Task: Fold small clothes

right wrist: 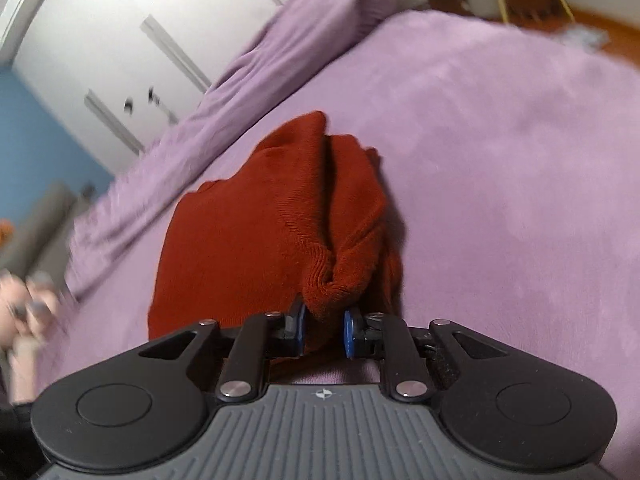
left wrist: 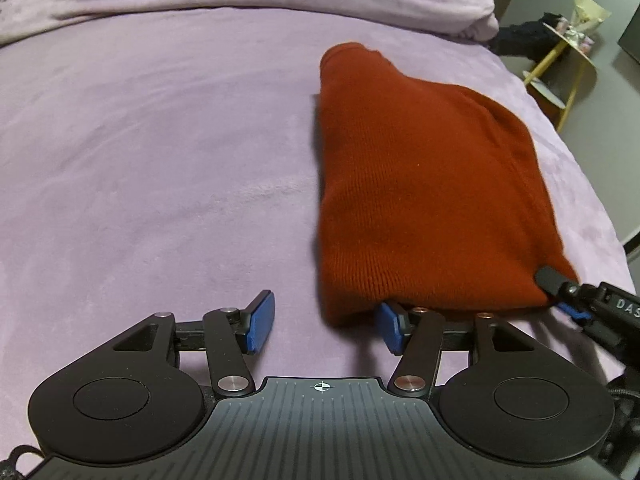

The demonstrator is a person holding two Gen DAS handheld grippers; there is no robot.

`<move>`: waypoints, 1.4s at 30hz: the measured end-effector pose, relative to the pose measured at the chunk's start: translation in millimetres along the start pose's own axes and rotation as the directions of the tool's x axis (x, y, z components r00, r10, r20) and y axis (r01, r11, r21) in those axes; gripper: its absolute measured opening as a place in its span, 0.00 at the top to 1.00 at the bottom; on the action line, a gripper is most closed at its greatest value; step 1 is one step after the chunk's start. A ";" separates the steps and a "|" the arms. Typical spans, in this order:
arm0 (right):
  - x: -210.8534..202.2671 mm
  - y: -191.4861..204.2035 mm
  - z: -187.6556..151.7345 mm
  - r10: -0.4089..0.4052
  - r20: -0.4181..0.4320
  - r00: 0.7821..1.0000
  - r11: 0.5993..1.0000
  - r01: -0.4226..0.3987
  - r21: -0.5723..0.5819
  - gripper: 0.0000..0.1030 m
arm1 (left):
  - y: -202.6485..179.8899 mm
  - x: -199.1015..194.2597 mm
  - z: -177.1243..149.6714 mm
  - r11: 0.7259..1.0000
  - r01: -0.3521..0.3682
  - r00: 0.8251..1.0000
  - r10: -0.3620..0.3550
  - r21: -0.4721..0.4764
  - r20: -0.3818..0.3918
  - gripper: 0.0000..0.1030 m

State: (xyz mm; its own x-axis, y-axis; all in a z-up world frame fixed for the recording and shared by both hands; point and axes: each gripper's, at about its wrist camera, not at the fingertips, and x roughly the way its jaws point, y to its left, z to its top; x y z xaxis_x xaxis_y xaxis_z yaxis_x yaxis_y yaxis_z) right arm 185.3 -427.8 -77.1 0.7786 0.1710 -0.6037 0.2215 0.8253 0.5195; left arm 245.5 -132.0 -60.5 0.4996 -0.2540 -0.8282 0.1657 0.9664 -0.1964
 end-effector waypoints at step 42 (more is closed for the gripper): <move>159.7 72.0 98.8 -0.159 0.122 0.980 0.928 0.190 -0.322 0.74 | -48.4 108.6 129.5 0.987 -0.147 0.979 0.138 0.058 0.148 0.12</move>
State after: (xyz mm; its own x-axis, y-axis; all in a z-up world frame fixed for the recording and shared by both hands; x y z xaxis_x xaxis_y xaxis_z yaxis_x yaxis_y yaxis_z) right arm 383.6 -394.3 -76.4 0.7994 -0.0290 -0.6000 0.1647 0.9711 0.1725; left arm 401.8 -211.4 -72.9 0.6378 -0.1216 -0.7606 0.1390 0.9894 -0.0416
